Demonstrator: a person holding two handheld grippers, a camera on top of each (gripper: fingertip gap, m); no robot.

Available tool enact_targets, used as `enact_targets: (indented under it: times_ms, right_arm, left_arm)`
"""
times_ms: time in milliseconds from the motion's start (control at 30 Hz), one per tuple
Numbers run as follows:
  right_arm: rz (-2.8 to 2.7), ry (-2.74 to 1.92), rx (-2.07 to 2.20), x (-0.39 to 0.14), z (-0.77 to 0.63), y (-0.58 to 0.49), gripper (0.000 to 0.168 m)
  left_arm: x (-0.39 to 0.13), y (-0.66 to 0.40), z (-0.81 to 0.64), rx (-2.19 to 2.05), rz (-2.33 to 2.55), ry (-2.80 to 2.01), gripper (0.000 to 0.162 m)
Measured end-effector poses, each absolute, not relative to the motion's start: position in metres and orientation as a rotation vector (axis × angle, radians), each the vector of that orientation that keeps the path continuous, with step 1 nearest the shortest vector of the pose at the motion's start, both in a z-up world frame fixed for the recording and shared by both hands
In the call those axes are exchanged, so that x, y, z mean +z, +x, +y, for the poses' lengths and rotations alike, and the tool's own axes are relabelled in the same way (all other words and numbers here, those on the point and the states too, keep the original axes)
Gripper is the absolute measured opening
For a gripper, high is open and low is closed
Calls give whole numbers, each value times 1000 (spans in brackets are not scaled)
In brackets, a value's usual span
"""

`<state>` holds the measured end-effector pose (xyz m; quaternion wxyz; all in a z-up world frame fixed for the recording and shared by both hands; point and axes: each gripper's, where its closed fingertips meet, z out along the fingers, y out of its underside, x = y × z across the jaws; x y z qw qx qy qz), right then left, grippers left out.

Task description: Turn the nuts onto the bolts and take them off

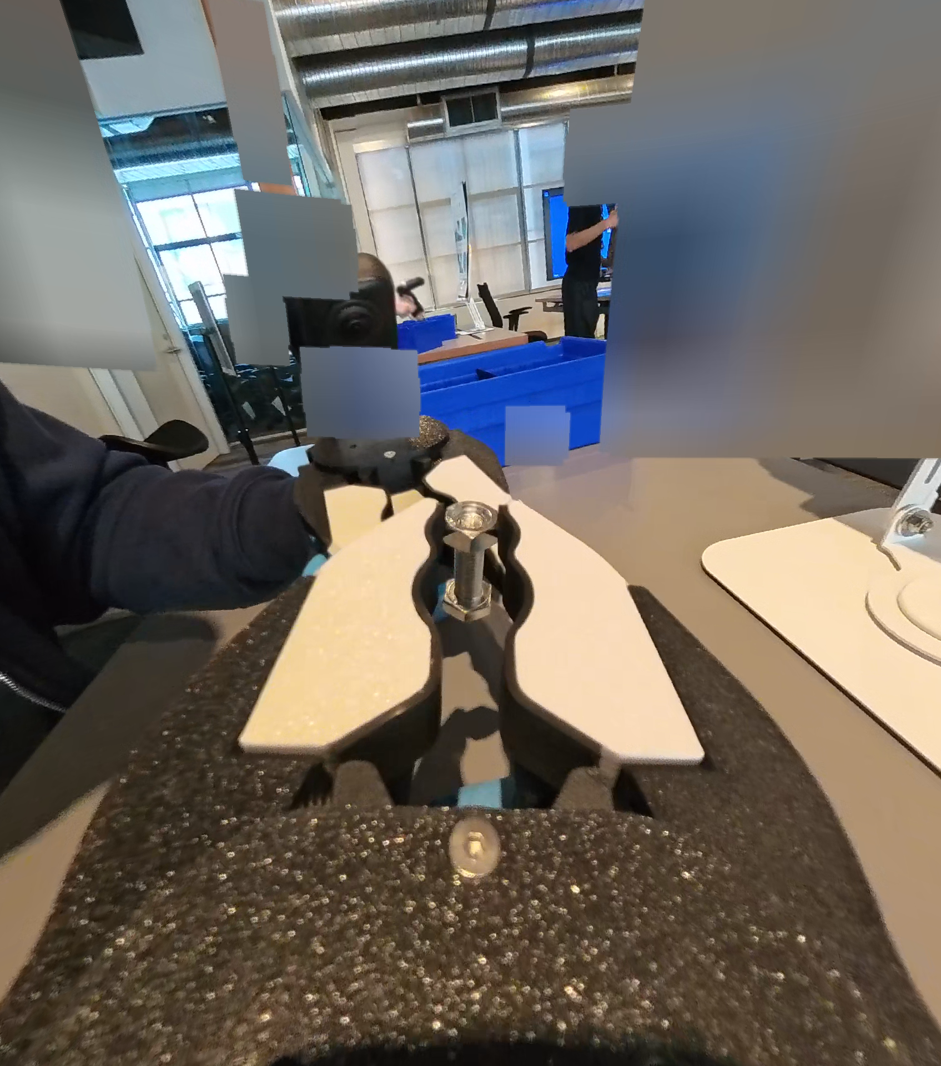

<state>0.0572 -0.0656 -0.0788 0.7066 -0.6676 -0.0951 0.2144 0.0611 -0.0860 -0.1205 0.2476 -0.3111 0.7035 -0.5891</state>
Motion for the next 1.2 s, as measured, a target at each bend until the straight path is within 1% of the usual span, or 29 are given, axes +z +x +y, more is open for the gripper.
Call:
enact_targets:
  times_ms: [1200]
  right_arm:
    - [-337, -1456, 573, -77, -72, 33, 17]
  left_arm:
    - [-130, 52, -104, -1605, 2044, -826, 20]
